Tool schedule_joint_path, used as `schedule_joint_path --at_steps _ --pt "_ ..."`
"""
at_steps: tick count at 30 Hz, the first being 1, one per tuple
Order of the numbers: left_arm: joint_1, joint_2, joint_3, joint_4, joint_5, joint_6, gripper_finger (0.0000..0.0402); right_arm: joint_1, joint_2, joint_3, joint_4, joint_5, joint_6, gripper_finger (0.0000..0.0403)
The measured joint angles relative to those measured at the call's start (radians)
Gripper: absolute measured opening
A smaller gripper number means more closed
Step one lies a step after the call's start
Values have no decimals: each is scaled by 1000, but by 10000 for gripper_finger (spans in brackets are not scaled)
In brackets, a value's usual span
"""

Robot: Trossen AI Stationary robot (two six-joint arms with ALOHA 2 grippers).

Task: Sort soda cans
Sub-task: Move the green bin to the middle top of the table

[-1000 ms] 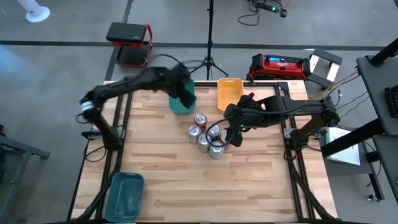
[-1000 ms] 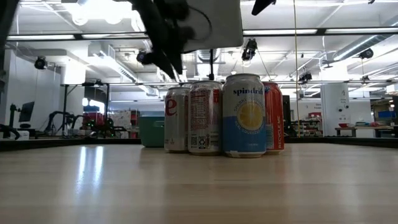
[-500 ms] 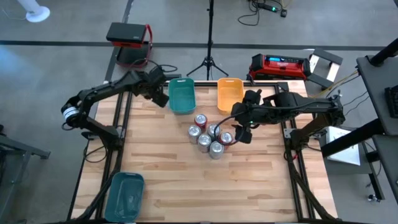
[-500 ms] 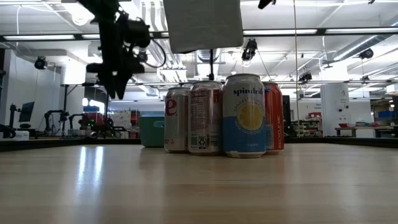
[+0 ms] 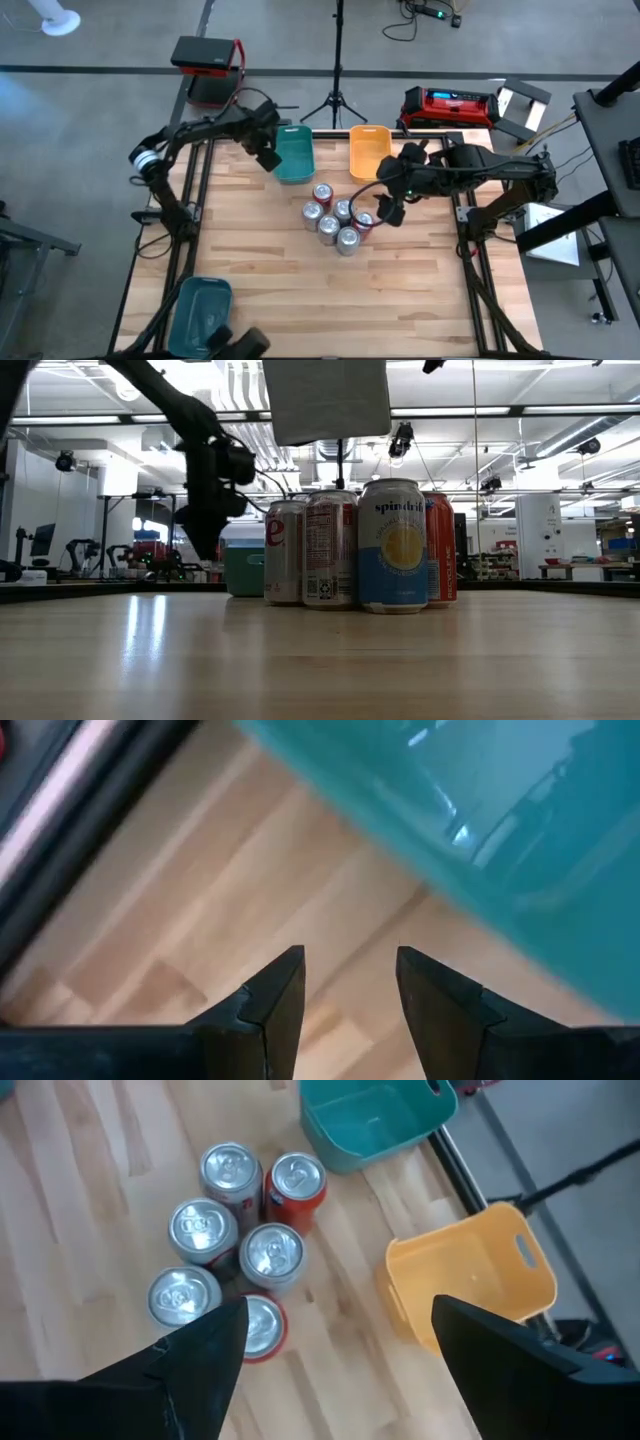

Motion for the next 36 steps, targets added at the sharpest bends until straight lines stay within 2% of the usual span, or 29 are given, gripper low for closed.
schedule_joint_path --at_steps 6,11,16,24,36 --pt "13 130 172 -47 3 -157 144 -7 6 0 0 17 72 299" --pt "5 205 264 -66 63 -187 144 -7 10 -1 6 55 108 303" --pt "-33 259 307 -69 161 -212 144 -7 12 -1 6 61 162 311" --pt "-59 280 377 -33 156 -221 144 -6 13 -1 6 61 167 299" --pt "-55 266 383 -42 147 -246 144 -6 13 -1 5 61 151 309"
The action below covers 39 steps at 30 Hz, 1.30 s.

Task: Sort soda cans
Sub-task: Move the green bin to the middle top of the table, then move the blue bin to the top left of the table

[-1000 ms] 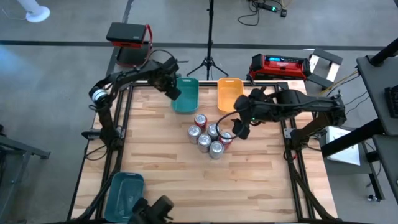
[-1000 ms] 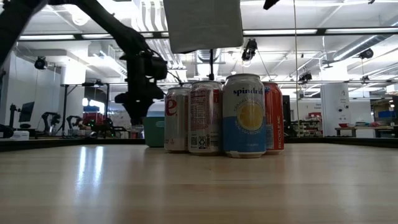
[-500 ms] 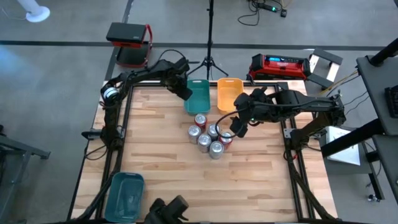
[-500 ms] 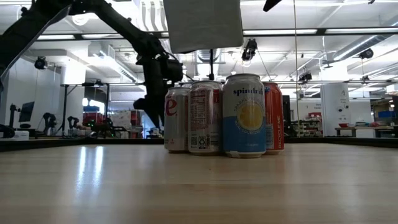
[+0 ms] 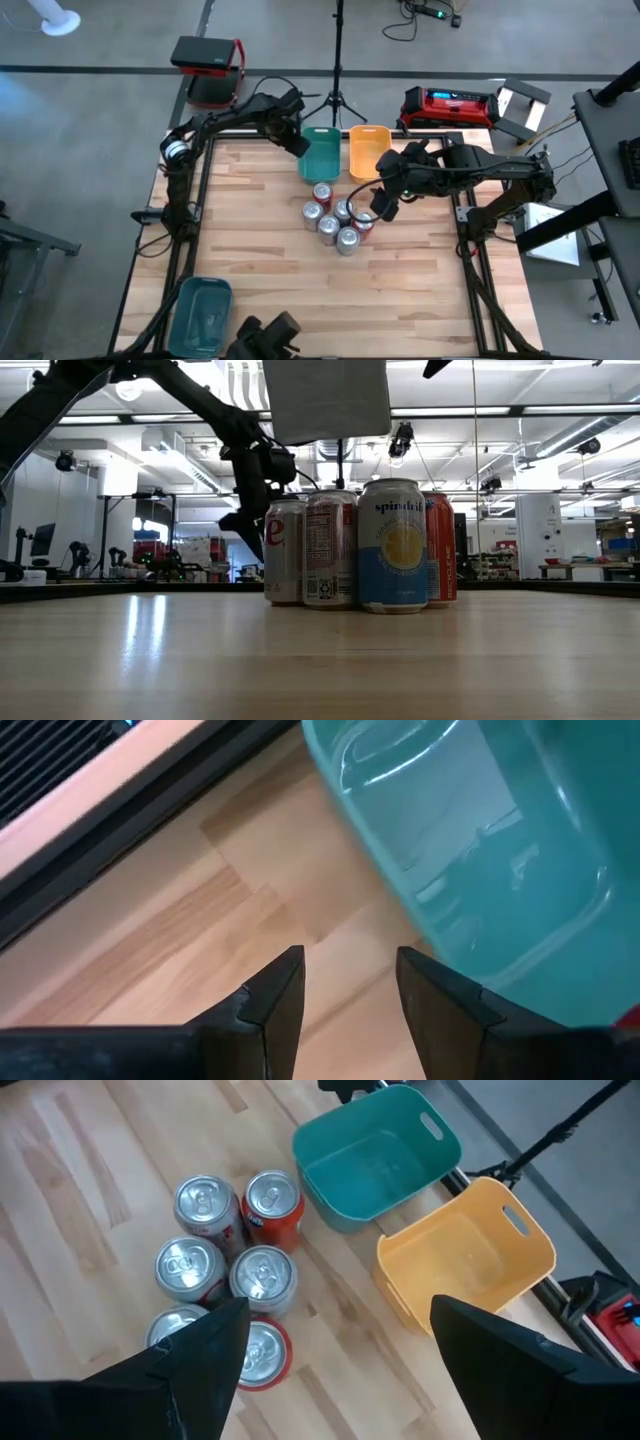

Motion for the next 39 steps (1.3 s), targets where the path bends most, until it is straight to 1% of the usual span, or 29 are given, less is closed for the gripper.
schedule_joint_path --at_steps 5,7,9,12,14,19,21,23,24,27,30,34,37,39 --pt "-1 -86 -1 -123 -77 41 144 0 0 -4 -12 5 -36 299" --pt "-16 -135 -7 -176 -101 49 144 2 0 -21 -13 23 -44 293" --pt "-48 -198 -24 -220 -103 51 144 7 0 -49 -13 43 -60 287" --pt "-118 -298 -66 -273 -107 50 144 22 0 -97 -13 100 -71 278" --pt "-177 -372 -107 -296 -116 48 144 32 0 -130 -1 120 -72 272" --pt "-361 -576 -213 -393 -120 35 144 56 -2 -189 35 122 -89 262" --pt "-450 -658 -259 -427 -108 3 144 61 -2 -209 41 122 -112 260" --pt "-549 -745 -312 -442 -75 -68 144 63 -2 -221 43 121 -144 260" --pt "-602 -784 -339 -439 -63 -126 144 63 -2 -224 51 122 -158 262" --pt "-765 -879 -420 -431 -58 -339 144 63 -2 -224 97 123 -218 269" --pt "-951 -942 -480 -405 -78 -556 144 63 -2 -224 165 119 -276 276" --pt "-1187 -955 -511 -379 -79 -749 144 67 5 -224 239 74 -281 284" --pt "-1317 -939 -511 -382 -98 -815 144 82 21 -224 247 69 -241 287" --pt "-1380 -926 -512 -382 -98 -839 146 95 34 -224 248 62 -197 288"
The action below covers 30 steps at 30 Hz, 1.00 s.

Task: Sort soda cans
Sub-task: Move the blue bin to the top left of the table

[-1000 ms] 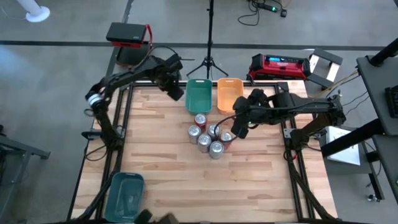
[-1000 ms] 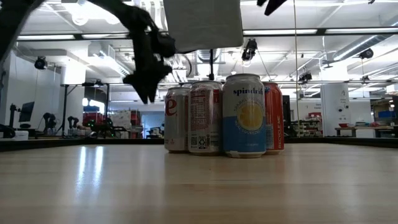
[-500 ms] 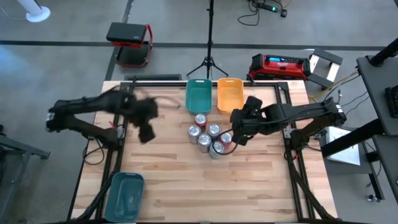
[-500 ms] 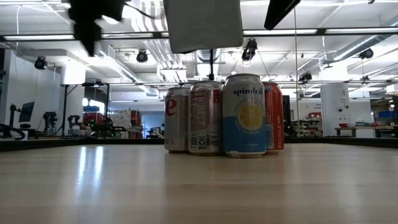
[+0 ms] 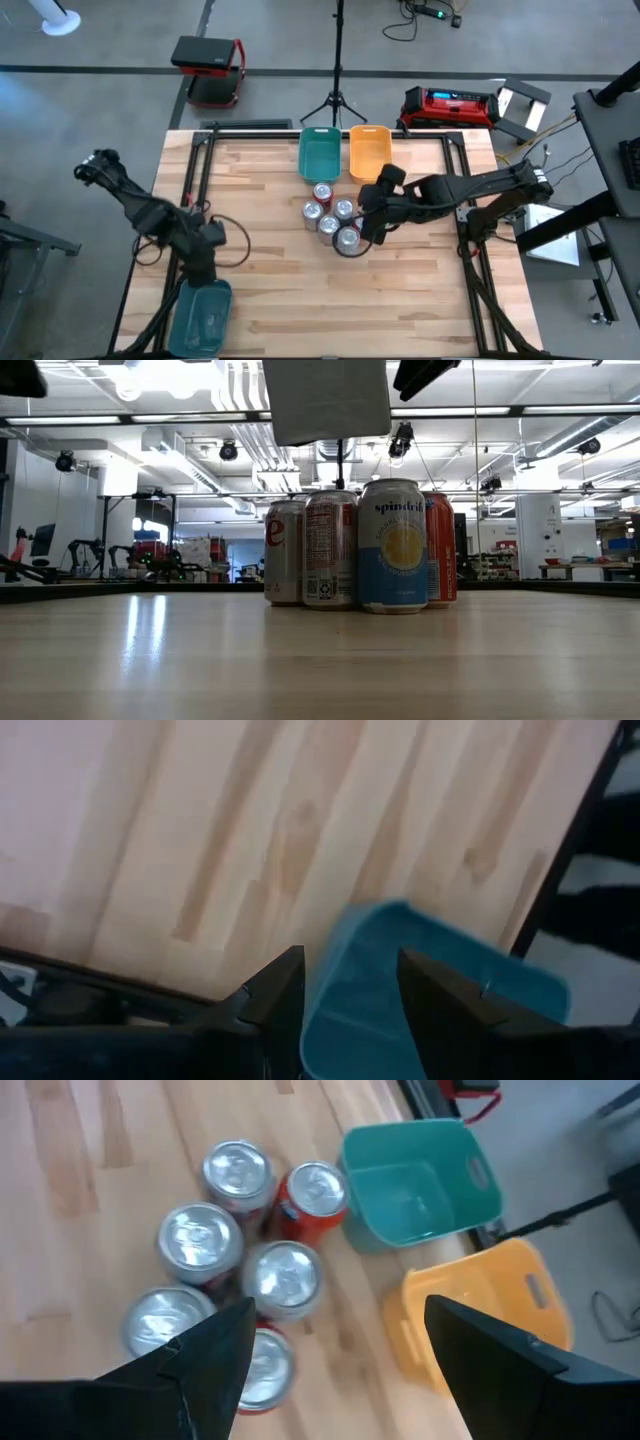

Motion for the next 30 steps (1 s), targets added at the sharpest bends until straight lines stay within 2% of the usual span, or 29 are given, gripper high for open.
schedule_joint_path --at_steps 6,10,14,16,20,25,30 --pt "-167 47 -71 13 80 -6 184 57 79 0 50 -47 189 280" --pt "-267 67 -148 12 66 -18 229 108 141 7 63 -49 335 273" --pt "-287 57 -229 51 48 -15 263 164 198 22 86 -46 480 266" --pt "-287 43 -282 131 66 -11 272 192 229 38 96 -52 527 263" --pt "-287 20 -387 252 81 -3 276 224 296 83 96 -72 577 265" --pt "-286 21 -473 262 84 -6 273 225 363 158 94 -79 578 271" --pt "-283 25 -533 342 114 -15 251 216 388 205 90 -82 548 263"
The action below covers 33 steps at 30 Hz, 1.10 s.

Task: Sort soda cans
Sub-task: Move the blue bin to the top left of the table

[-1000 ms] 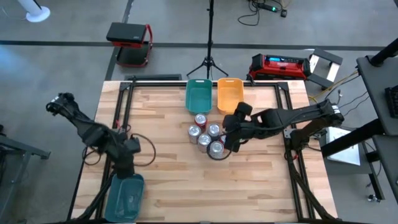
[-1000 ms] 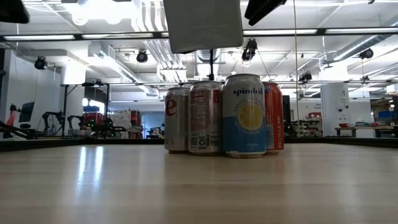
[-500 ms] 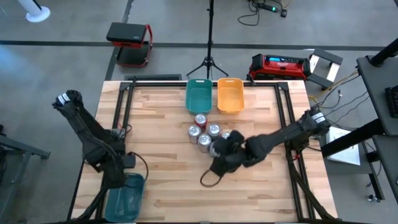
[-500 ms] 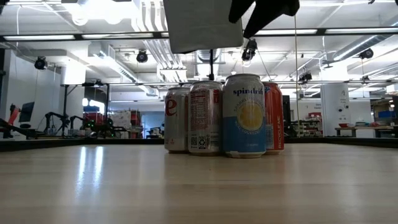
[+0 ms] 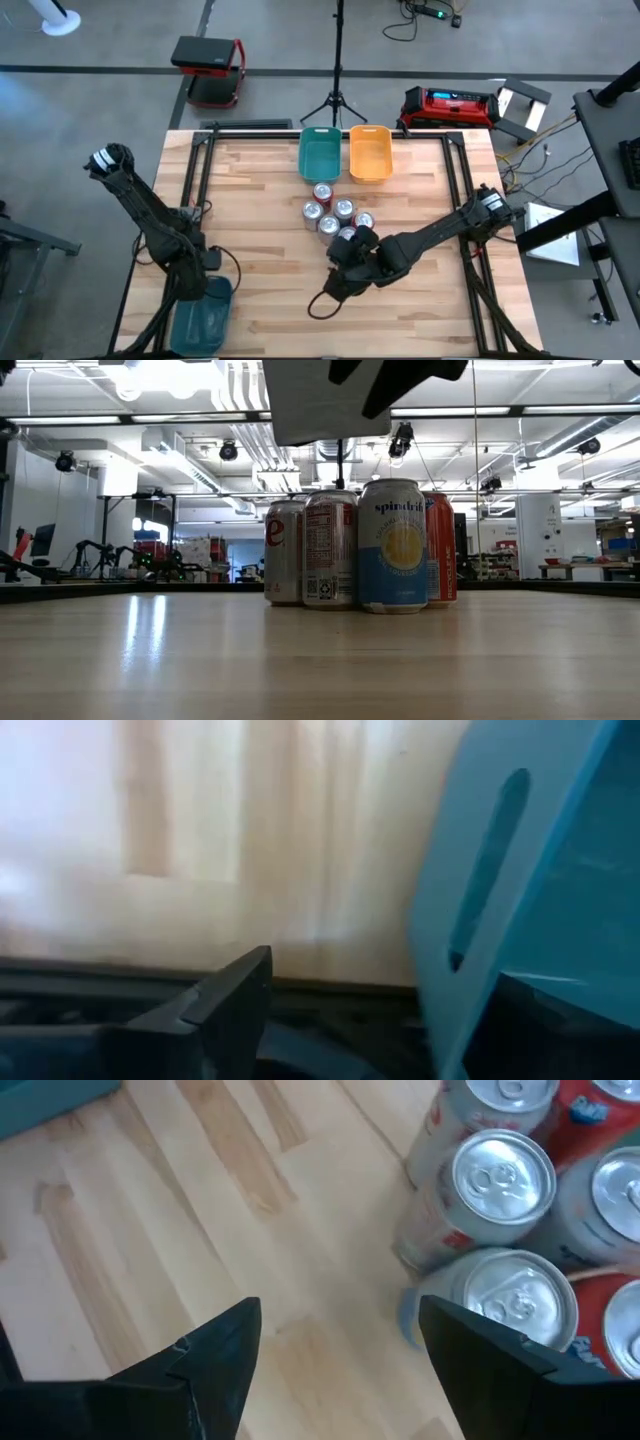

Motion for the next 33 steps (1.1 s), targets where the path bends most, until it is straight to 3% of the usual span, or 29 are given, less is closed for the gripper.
schedule_joint_path --at_steps 3,7,10,12,19,26,33 --pt "1 0 -28 68 15 -9 206 -7 -4 18 -3 6 -23 252" --pt "23 3 -36 81 15 -4 115 -11 -18 63 -48 28 -51 235" --pt "69 3 -36 80 19 2 40 -13 -23 117 -115 60 -63 224" --pt "115 1 -33 74 20 24 11 -13 -23 160 -171 81 -70 218" --pt "383 0 28 61 15 256 5 -15 -24 288 -353 97 -70 208" --pt "826 14 195 -99 -25 667 1 -36 -24 412 -549 119 -122 207" --pt "1303 139 390 -196 -97 1065 0 -109 -82 419 -547 178 -330 207"
